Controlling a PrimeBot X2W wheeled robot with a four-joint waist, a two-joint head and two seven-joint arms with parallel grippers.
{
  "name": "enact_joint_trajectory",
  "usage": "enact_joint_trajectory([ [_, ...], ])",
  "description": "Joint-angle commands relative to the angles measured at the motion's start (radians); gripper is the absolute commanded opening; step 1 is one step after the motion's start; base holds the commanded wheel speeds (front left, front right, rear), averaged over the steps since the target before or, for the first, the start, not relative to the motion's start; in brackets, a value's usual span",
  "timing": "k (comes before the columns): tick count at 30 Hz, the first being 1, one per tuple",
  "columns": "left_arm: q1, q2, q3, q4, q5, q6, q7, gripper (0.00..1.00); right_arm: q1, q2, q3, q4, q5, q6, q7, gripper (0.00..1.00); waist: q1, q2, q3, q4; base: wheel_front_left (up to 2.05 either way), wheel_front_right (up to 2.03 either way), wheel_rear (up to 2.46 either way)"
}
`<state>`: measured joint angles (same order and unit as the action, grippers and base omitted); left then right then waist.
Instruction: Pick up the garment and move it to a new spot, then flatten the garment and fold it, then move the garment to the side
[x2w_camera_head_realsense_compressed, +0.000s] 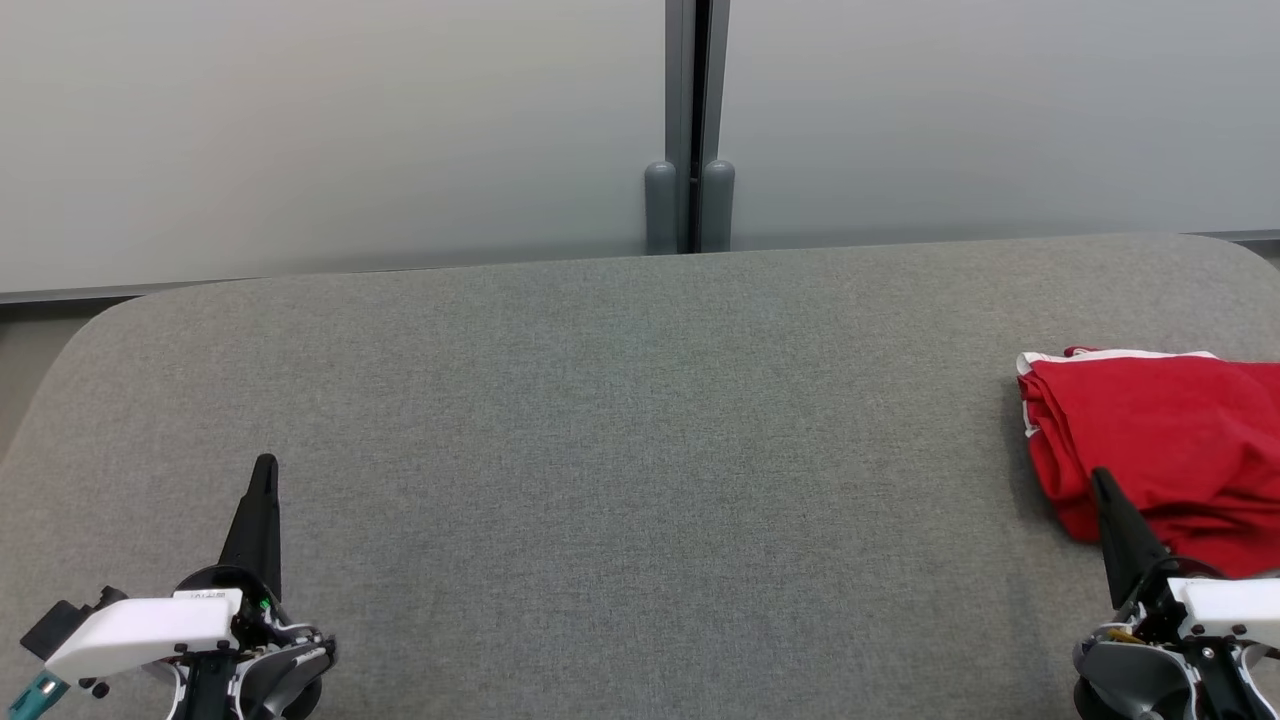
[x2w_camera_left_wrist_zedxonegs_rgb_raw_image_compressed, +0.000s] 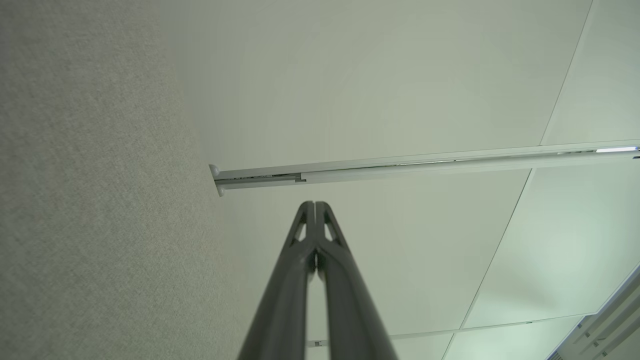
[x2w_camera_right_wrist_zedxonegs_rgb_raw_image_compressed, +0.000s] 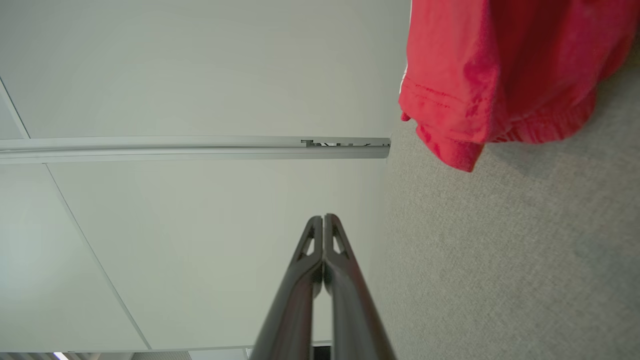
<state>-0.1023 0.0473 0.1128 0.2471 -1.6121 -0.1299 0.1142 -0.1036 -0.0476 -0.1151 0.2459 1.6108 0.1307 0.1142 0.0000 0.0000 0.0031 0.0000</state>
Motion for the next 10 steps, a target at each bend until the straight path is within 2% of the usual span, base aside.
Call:
enact_joint_trajectory([
  [1, -0.013, 0.006, 0.005, -0.003, -0.001, -0.002, 0.004, 0.00, -0.009, -0.003, -0.003, -0.003, 0.002, 0.000, 0.005, 0.00, 0.0000, 0.0000, 0.000, 0.000, 0.00, 0.00, 0.00],
  [10, -0.013, 0.006, 0.004, -0.003, -0.001, -0.002, 0.004, 0.00, -0.009, -0.004, -0.003, -0.003, 0.002, 0.000, 0.004, 0.00, 0.0000, 0.0000, 0.000, 0.000, 0.00, 0.00, 0.00],
])
